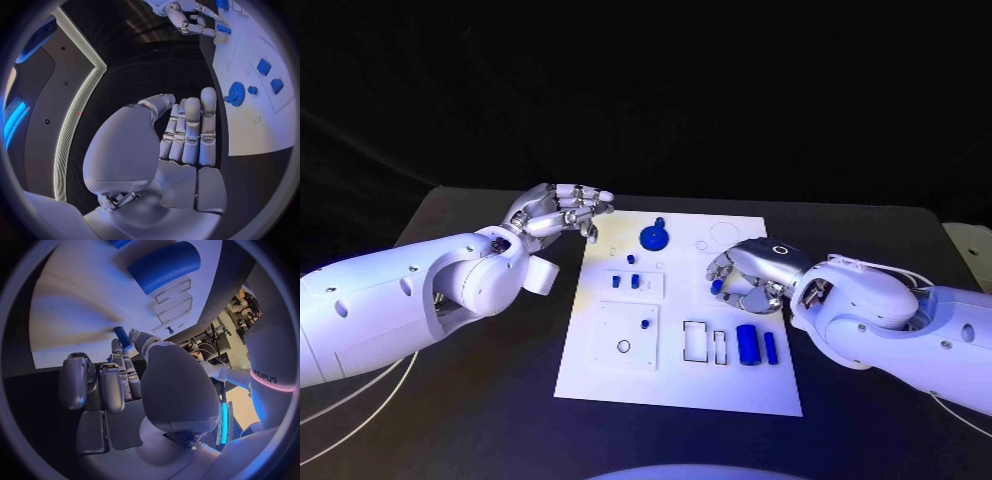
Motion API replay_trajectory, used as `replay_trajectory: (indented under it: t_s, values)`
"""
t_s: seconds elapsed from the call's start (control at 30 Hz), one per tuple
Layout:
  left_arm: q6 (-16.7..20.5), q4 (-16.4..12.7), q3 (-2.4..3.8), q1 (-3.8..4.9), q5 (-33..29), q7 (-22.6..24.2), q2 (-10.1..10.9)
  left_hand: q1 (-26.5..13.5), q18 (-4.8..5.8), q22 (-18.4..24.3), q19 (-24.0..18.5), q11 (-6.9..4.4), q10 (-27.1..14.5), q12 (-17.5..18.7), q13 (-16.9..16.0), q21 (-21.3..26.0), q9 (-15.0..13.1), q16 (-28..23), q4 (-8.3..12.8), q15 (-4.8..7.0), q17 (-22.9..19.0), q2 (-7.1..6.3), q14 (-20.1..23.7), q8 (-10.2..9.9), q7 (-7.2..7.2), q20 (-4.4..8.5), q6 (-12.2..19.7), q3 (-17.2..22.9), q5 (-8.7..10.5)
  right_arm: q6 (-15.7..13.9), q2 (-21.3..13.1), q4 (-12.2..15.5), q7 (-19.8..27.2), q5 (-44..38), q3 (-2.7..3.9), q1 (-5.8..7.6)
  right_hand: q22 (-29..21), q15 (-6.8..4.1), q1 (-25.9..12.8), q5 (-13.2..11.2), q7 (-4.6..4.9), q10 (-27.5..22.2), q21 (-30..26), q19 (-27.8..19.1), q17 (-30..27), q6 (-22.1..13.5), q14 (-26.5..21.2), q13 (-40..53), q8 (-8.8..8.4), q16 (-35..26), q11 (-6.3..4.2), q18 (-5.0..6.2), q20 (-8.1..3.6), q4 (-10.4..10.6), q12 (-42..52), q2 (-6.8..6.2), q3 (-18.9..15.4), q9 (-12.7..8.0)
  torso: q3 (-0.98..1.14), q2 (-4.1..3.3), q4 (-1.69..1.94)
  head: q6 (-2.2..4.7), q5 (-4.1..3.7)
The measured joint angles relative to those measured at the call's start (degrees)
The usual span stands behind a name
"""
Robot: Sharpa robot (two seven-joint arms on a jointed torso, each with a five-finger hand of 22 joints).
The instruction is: Assemble the parts on the task board
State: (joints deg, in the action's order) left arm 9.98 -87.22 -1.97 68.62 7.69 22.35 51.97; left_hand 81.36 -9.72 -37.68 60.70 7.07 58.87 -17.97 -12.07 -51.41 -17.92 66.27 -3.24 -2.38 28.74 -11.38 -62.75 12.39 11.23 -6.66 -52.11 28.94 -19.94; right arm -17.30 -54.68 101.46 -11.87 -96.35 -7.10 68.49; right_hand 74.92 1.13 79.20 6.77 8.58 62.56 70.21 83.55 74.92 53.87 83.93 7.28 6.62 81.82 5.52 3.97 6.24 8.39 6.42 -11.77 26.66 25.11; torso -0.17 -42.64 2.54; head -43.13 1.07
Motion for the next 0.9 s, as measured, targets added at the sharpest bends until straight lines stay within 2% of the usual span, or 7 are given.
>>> replay_trajectory:
  t_s: [0.37, 0.6, 0.67, 0.73, 0.8, 0.9]
  values:
    - [-0.17, -0.18, 0.0, 0.0, 0.0, -0.11, 0.24, 0.0, 0.0, 0.0, 0.0, 0.0, 0.0, -0.23, -0.05, 0.0, 0.0, 0.0, 0.0, 0.0, 0.0, 0.0, 0.0, 0.0, 0.0, 0.0, 0.0, 0.0, 0.0, -0.07, 1.59, -1.62, -0.6, -0.71, 0.0, -0.19, -0.01, -0.44, 0.5, -0.25, -0.45, 3.33, 3.12, 0.39, 0.0, 3.12, 0.0, -0.23, 1.56, 0.5, -0.76, 0.0, -0.39, 0.91, 1.06, 0.55, 2.98, 0.51, 0.05, -0.04, -0.08, -0.47, 0.09]
    - [-0.31, -0.24, 0.0, 0.0, 0.0, -0.23, 0.33, 0.0, 0.0, 0.0, 0.0, 0.0, 0.0, -0.23, -0.05, 0.0, 0.0, 0.0, 0.0, 0.0, 0.0, 0.0, 0.0, 0.0, 0.0, 0.0, 0.0, 0.0, 0.0, -0.25, 2.04, -2.03, -1.29, -1.37, 0.0, -0.33, -0.01, -1.26, 0.74, -0.61, -1.26, 5.55, 5.6, 0.46, -0.01, 5.39, 0.0, -0.27, 2.94, 0.72, -1.43, 0.0, -0.72, 0.52, 1.96, 1.68, 3.88, 1.17, 0.09, -0.03, -0.05, -0.7, 0.1]
    - [-0.34, -0.24, 0.0, 0.0, 0.0, -0.25, 0.34, 0.0, 0.0, 0.0, 0.0, 0.0, 0.0, -0.23, -0.05, 0.0, 0.0, 0.0, 0.0, 0.0, 0.01, 0.0, 0.0, 0.0, 0.0, 0.0, 0.0, 0.0, 0.0, -0.36, 2.04, -2.02, -1.5, -1.55, 0.0, -0.39, -0.01, -1.4, 0.6, -0.72, -1.52, 5.68, 6.36, 0.36, -0.01, 5.83, 0.12, -0.04, 3.44, 0.72, -1.49, -0.72, -0.82, 0.22, 2.17, 2.02, 4.18, 1.45, 0.09, -0.02, -0.05, -0.77, 0.1]
    - [-0.36, -0.24, 0.0, 0.0, 0.0, -0.27, 0.34, -0.11, 0.0, 0.01, 0.0, 0.0, 0.0, -0.23, -0.09, 0.0, 0.0, 0.0, 0.0, 0.12, -0.04, 0.11, 0.12, 0.0, 0.0, 0.0, 0.0, 0.0, 0.0, -0.56, 2.0, -1.94, -1.72, -1.78, -0.06, -0.45, -0.01, -1.59, 0.82, -0.83, -1.71, 5.85, 6.94, 0.56, -0.01, 6.01, 0.09, 0.06, 3.8, 0.72, -1.33, -0.94, -1.01, -0.01, 2.17, 2.37, 4.41, 1.66, 0.09, 0.02, -0.05, -0.81, 0.1]
    - [-0.37, -0.24, 0.0, 0.0, 0.0, -0.29, 0.34, -0.17, 0.01, 0.05, 0.0, 0.0, 0.0, -0.23, -0.13, 0.0, 0.0, 0.0, 0.0, 0.2, -0.06, 0.17, 0.21, 0.0, 0.0, 0.0, 0.0, 0.0, 0.0, -0.77, 1.9, -1.79, -1.88, -1.97, -0.1, -0.5, -0.01, -1.78, 1.2, -2.71, -1.72, 6.05, 7.58, 0.36, -0.01, 6.01, -0.11, 0.12, 4.23, 0.95, -1.14, -0.94, -1.21, -0.64, 2.17, 2.75, 5.04, 1.98, 0.09, 0.03, -0.08, -0.82, 0.12]
    - [-0.39, -0.24, 0.0, 0.0, 0.0, -0.31, 0.34, -0.23, 0.0, 0.05, 0.0, 0.0, 0.0, -0.23, -0.13, 0.0, 0.0, 0.0, 0.0, 0.21, -0.06, 0.23, 0.21, 0.0, 0.0, 0.0, 0.0, 0.0, 0.0, -1.23, 1.57, -1.34, -2.06, -2.24, -0.14, -0.57, -0.02, -1.98, 1.43, -3.26, -1.8, 6.05, 8.52, 0.36, -0.01, 6.42, 0.1, 0.4, 4.6, 0.99, -1.13, -0.94, -1.22, -1.22, 2.17, 2.98, 5.62, 2.32, 0.09, 0.06, -0.09, -0.82, 0.15]
